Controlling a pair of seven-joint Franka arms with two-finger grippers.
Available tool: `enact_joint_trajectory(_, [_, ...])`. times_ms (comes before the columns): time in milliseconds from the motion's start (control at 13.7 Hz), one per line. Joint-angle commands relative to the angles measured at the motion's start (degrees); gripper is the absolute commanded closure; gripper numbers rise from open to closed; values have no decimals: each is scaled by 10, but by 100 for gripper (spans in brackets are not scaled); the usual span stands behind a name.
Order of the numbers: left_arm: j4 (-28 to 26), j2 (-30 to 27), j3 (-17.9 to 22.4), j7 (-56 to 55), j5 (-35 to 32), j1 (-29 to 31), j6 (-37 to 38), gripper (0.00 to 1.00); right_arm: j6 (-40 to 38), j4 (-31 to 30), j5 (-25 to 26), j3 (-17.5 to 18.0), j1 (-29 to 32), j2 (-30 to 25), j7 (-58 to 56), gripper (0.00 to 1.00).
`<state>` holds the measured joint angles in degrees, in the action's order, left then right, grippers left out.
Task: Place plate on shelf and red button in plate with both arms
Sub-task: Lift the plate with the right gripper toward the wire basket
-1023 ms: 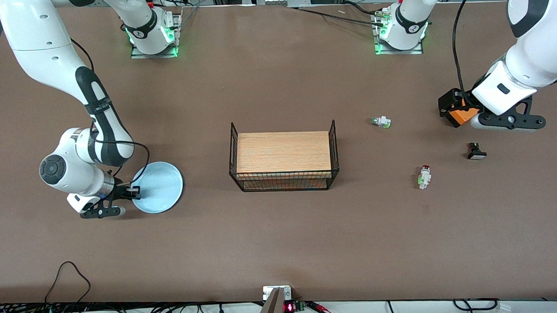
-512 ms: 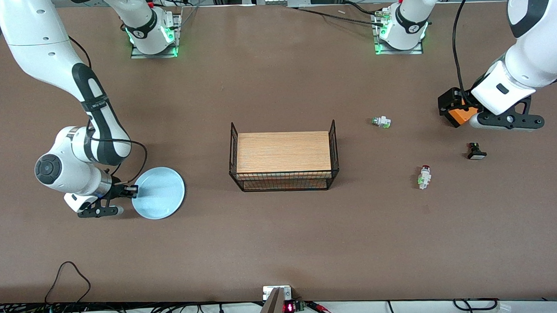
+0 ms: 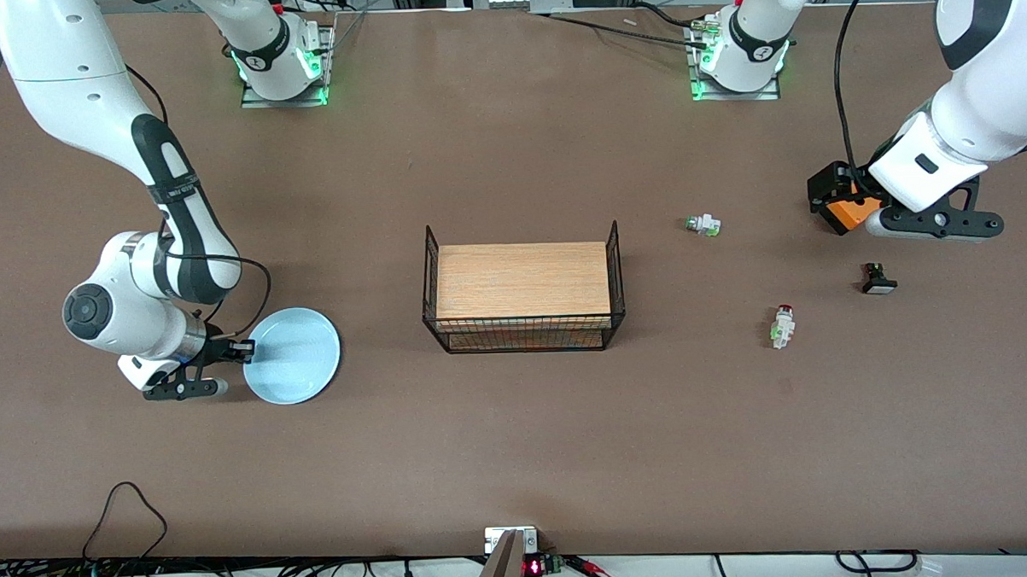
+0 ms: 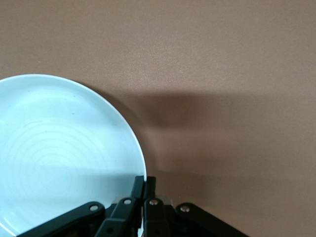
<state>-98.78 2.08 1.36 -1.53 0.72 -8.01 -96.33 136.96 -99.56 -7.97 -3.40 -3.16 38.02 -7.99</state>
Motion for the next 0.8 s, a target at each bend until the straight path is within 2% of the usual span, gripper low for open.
enact_joint_trajectory(0, [16, 6, 1, 14, 16, 1, 13, 0, 0, -5, -4, -1, -1, -2, 2, 100])
enact_joint_trajectory(731, [16, 6, 1, 14, 16, 0, 13, 0, -9, -3, -4, -1, -11, -44, 1, 100])
